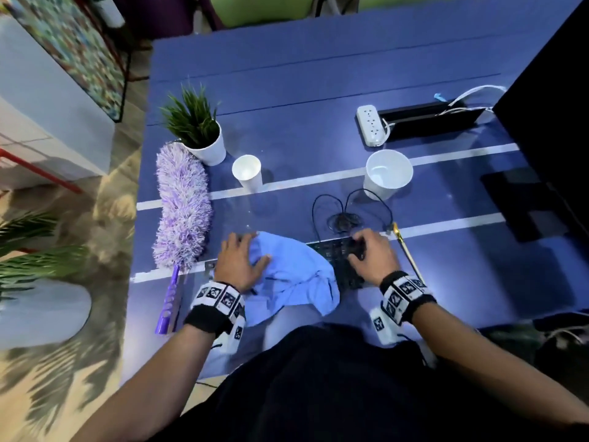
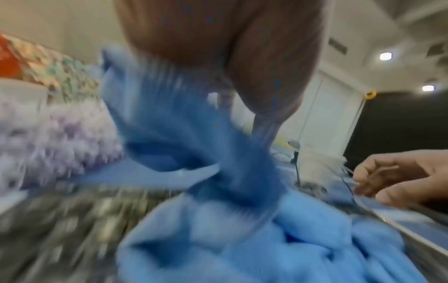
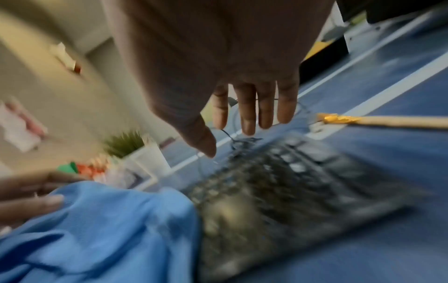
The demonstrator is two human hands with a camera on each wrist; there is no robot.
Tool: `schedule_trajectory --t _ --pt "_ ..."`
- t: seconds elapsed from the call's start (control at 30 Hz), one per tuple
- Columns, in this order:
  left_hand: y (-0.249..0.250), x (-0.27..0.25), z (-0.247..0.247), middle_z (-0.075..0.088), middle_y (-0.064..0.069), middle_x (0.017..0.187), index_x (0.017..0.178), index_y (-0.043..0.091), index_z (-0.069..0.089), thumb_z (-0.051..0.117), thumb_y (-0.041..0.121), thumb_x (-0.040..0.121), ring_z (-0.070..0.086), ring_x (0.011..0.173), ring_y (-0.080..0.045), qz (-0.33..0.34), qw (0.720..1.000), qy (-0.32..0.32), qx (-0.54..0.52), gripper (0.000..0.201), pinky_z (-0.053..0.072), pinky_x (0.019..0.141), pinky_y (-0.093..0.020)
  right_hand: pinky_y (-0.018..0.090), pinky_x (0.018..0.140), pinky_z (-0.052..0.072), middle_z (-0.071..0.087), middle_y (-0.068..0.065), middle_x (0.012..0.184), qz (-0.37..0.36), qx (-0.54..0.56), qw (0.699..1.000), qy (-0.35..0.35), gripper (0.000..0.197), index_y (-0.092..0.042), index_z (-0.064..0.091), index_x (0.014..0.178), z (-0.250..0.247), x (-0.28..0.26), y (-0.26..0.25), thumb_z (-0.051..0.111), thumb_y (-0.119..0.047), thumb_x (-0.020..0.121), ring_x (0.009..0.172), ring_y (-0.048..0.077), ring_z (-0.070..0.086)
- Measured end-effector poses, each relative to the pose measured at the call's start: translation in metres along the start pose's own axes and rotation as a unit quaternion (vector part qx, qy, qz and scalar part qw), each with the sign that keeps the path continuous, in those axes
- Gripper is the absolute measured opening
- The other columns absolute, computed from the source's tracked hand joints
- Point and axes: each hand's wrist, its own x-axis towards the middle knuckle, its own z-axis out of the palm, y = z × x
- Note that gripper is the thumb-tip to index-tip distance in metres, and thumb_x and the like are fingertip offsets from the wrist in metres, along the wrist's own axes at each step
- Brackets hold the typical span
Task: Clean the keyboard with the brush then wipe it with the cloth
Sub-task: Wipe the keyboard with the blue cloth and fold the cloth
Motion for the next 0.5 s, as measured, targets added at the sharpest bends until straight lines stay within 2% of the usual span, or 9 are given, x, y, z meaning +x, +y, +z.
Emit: schedule_trajectory --t 0.03,0.1,0.13,0.2,0.3,0.33,0.37,0.43,0.5 --pt "-0.008 -0.006 0.021 0.055 -0.022 0.129 0.136 0.016 0.054 0.044 0.067 0.082 0.053 0.115 -0.042 0.04 0.997 -0.039 0.045 0.075 0.045 0.095 -0.049 0.044 0.098 0.04 0.053 0.008 0.128 0.001 -0.066 0.998 -0.022 0.052 -0.024 0.045 0.122 0.006 -0.009 0.016 0.068 -0.036 0.077 0.123 0.03 0.044" --pt "-0.012 -0.015 0.06 0.051 -0.023 0.141 0.141 0.02 0.046 0.031 0.072 0.088 0.05 0.125 -0.051 0.145 0.974 -0.125 0.119 0.075 0.047 0.096 -0.062 0.047 0.11 0.029 0.027 0.005 0.154 -0.01 -0.124 0.988 -0.094 0.081 -0.02 0.032 0.143 0.017 -0.019 0.037 0.069 -0.046 0.077 0.143 0.025 0.02" --pt "-0.006 -0.018 0.079 0.051 -0.024 0.141 0.139 0.019 0.047 0.03 0.066 0.092 0.047 0.125 -0.056 0.182 0.957 -0.171 0.147 0.069 0.047 0.093 -0.067 0.048 0.113 0.026 0.014 0.003 0.159 -0.016 -0.142 0.982 -0.121 0.091 -0.019 0.023 0.148 0.021 -0.023 0.043 0.069 -0.049 0.076 0.147 0.023 0.008" --pt "0.022 -0.022 0.109 0.05 -0.026 0.142 0.137 0.011 0.052 0.035 0.05 0.091 0.04 0.129 -0.058 0.213 0.93 -0.222 0.199 0.062 0.045 0.092 -0.07 0.046 0.115 0.025 0.003 0.003 0.161 -0.029 -0.178 0.973 -0.144 0.097 -0.016 0.015 0.151 0.029 -0.023 0.048 0.069 -0.049 0.077 0.148 0.024 -0.001" --pt "0.086 -0.013 0.127 0.05 -0.019 0.144 0.136 0.006 0.055 0.04 0.03 0.092 0.043 0.136 -0.04 0.263 0.918 -0.228 0.191 0.052 0.049 0.097 -0.058 0.046 0.113 0.028 0.01 0.014 0.158 -0.048 -0.183 0.973 -0.134 0.084 -0.007 0.02 0.148 0.033 -0.019 0.044 0.064 -0.031 0.081 0.146 0.032 0.005" --pt "0.103 -0.006 0.127 0.044 -0.017 0.15 0.139 0.006 0.05 0.044 0.023 0.093 0.039 0.14 -0.036 0.279 0.915 -0.233 0.175 0.051 0.045 0.103 -0.054 0.045 0.112 0.03 0.013 0.015 0.157 -0.053 -0.176 0.975 -0.124 0.079 -0.005 0.021 0.148 0.034 -0.018 0.044 0.061 -0.025 0.082 0.146 0.033 0.007" --pt "0.114 -0.001 0.13 0.031 -0.015 0.158 0.146 0.006 0.04 0.049 0.018 0.093 0.029 0.146 -0.031 0.288 0.91 -0.241 0.174 0.055 0.036 0.11 -0.052 0.044 0.111 0.03 0.015 0.015 0.156 -0.05 -0.166 0.978 -0.118 0.077 -0.004 0.022 0.148 0.033 -0.019 0.045 0.059 -0.021 0.082 0.145 0.033 0.009" --pt "0.116 0.007 0.128 0.008 -0.005 0.165 0.155 0.012 0.019 0.049 0.017 0.095 0.009 0.152 -0.023 0.267 0.902 -0.272 0.203 0.067 0.021 0.118 -0.048 0.042 0.113 0.03 0.017 0.014 0.157 -0.053 -0.145 0.982 -0.113 0.077 -0.006 0.023 0.148 0.031 -0.021 0.049 0.061 -0.024 0.083 0.146 0.032 0.012" --pt "0.094 0.008 0.122 0.0 0.0 0.166 0.156 0.019 0.01 0.042 0.022 0.099 0.002 0.152 -0.02 0.253 0.905 -0.244 0.239 0.066 0.016 0.12 -0.046 0.042 0.115 0.027 0.015 0.012 0.158 -0.062 -0.139 0.982 -0.11 0.081 -0.009 0.026 0.148 0.029 -0.021 0.052 0.067 -0.033 0.082 0.146 0.03 0.011"
